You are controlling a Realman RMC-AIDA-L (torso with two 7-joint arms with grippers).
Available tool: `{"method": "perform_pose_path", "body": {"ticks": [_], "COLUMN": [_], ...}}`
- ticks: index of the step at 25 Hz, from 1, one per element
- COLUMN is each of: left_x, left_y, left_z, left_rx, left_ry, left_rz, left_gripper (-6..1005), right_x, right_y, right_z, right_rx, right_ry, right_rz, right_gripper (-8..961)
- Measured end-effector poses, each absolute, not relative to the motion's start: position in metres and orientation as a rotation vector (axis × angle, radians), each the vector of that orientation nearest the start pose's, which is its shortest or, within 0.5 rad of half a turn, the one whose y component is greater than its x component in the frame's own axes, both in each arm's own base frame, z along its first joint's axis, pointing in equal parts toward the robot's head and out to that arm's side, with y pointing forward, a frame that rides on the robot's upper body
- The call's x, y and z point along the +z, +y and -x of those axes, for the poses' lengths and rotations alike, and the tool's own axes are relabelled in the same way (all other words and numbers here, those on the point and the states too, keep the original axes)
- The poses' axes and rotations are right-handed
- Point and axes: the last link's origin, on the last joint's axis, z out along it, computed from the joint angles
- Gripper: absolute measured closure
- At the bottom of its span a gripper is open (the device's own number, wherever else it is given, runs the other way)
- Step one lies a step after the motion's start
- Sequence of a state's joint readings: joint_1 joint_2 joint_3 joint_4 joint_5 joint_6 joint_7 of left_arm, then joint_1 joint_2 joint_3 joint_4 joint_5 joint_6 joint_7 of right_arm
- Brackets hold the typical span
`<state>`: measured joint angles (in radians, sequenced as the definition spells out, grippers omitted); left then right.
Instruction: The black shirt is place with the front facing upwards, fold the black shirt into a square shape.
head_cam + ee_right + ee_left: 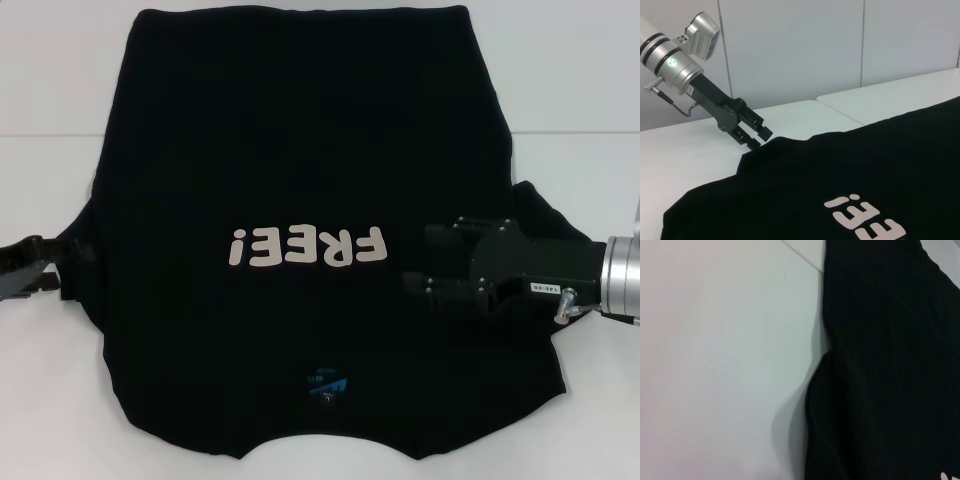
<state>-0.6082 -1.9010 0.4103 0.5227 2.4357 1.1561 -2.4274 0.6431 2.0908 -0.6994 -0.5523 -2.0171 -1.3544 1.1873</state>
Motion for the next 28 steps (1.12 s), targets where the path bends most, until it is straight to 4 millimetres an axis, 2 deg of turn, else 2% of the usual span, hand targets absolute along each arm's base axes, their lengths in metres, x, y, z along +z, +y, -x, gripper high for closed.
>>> {"method": "perform_pose_path", "body": {"ticks": [28], "left_x": [0.059], "left_y": [0.376], "left_z": [0.353], "left_rx": [-0.430], "left_ry": [-1.889], "left_rz": [1.790], "left_gripper": [255], "right_x": [-0.026], "right_y": [0.366], "right_z": [-0.244], "right_rx": [0.560], "right_ry": [0.369], "right_rz": [2.697], "right_gripper": [180]}}
